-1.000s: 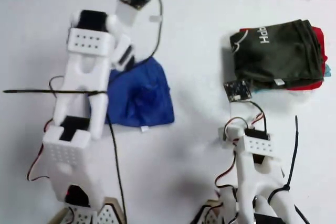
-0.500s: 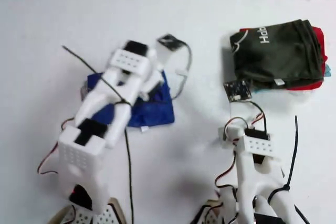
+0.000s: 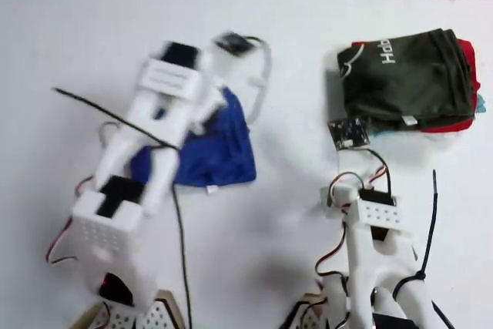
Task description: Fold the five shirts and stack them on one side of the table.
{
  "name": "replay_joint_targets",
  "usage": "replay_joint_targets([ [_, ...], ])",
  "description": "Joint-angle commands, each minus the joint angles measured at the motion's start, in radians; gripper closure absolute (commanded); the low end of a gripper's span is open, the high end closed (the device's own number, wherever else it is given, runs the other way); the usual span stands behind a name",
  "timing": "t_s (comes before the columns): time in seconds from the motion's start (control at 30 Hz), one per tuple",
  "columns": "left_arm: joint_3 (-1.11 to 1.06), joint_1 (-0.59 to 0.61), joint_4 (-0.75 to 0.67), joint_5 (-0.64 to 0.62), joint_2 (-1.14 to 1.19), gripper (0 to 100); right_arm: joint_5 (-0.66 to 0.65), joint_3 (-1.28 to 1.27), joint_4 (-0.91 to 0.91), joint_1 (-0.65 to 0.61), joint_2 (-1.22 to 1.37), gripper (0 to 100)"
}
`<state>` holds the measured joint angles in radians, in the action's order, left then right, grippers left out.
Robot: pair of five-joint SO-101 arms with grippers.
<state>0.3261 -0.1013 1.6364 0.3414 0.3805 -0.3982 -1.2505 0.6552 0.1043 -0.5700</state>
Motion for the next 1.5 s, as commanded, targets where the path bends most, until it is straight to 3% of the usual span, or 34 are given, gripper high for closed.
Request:
replay_joint_targets([
  [0.0, -0.012, 0.163, -0.051, 0.046, -0.011, 95, 0.026, 0.06, 0.008, 0.002, 0.004, 87.9],
  [0.1, -0.064, 0.239, -0.077, 0.051, 0.032, 95, 0.068, 0.209, 0.145, -0.024, 0.005, 88.2],
  [0.23, -0.17, 0.259, -0.081, 0.112, 0.031, 95, 0.14, 0.516, 0.346, -0.174, 0.065, 88.2],
  [0.5, -0.549, 0.265, -0.348, 0.12, -0.098, 95, 0.207, 1.111, 0.572, -0.427, 0.538, 87.9],
  [0.63, -0.588, 0.295, -0.413, 0.11, -0.158, 95, 0.207, 1.369, 0.671, -0.496, 0.751, 87.8],
  [0.77, -0.549, 0.304, -0.393, 0.06, -0.241, 95, 0.212, 1.619, 0.769, -0.565, 0.924, 86.4],
  [1.0, -0.45, 0.433, -0.276, 0.057, -0.414, 95, 0.216, 1.966, 0.934, -0.63, 1.164, 67.3],
  [1.23, -0.444, 0.623, -0.259, 0.063, -0.505, 95, 0.364, 2.148, 0.946, -0.677, 1.362, 66.6],
  [1.47, -0.444, 0.71, -0.255, 0.107, -0.505, 95, 0.382, 2.237, 0.946, -0.714, 1.498, 66.5],
])
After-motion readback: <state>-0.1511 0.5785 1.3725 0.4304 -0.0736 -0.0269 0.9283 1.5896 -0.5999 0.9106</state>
